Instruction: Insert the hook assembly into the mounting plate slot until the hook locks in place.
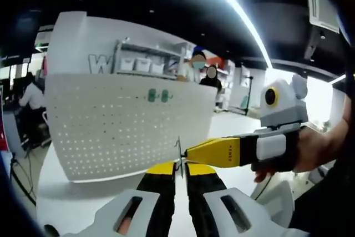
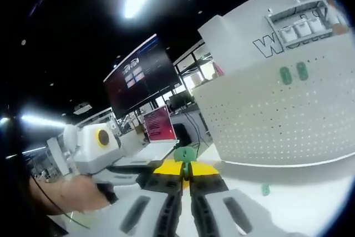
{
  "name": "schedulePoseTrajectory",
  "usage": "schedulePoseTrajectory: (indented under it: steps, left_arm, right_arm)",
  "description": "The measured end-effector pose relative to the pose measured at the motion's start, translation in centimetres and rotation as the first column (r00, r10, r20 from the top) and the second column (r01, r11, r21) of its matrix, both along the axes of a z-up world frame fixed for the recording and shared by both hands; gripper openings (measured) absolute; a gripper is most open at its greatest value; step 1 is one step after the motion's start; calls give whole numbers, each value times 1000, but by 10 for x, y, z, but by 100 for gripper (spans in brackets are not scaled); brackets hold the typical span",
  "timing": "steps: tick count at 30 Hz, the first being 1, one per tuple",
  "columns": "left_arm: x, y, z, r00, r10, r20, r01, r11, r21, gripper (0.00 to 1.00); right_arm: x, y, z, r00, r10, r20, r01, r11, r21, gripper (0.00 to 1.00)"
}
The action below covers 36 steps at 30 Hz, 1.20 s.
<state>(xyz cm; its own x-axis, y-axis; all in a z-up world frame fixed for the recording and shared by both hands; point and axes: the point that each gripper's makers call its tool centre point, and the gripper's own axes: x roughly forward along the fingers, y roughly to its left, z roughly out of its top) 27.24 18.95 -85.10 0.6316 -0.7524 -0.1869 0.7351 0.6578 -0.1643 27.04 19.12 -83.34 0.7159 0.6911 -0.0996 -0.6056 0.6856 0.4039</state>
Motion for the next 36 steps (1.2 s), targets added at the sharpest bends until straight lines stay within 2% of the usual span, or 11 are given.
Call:
schedulePoseTrajectory:
  steps: [8, 14, 22, 28, 36]
  left_arm:
    - [-4, -1, -3, 1000, -8, -7, 8, 1000, 2, 31]
    - [-6, -1, -4, 1000, -10, -15, 10, 1000, -3, 42]
    - [-7, 1, -2, 1000, -13, -24, 12, 999, -40, 58]
    - [-7, 4, 2, 1000, -10, -25, 8, 997, -78, 73]
    - [-7, -1, 3, 1000, -19, -14, 18, 996, -82, 83]
  right_arm:
    - [2, -4, 0, 1000, 20, 10, -20, 1000, -20, 0]
    - [5, -7, 2, 999, 27, 34, -26, 999, -41, 0]
    - [5, -7, 6, 995, 52, 86, -44, 994, -95, 0]
    - [7, -9, 5, 993, 57, 102, -44, 992, -119, 0]
    - [16, -16, 5, 993, 24, 119, -9, 992, -127, 0]
